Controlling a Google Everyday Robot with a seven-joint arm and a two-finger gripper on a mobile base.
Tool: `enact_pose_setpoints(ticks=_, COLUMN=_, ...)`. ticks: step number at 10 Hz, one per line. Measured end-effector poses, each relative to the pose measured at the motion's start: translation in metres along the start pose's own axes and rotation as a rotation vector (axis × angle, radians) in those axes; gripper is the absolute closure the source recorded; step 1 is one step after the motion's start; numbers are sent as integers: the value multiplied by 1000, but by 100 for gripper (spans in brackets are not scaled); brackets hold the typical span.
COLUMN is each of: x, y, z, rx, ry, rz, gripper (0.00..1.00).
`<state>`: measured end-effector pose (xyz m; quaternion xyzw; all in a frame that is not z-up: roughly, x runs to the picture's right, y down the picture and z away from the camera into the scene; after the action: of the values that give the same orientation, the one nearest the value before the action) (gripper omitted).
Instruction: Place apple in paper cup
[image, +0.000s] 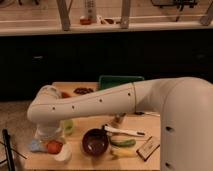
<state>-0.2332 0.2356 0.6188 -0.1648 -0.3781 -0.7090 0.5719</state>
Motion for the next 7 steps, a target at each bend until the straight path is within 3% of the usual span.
enact_pose_setpoints(ticks=7, x=0, y=2, z=-2, rx=1, ry=-2, rz=-4, gripper=20)
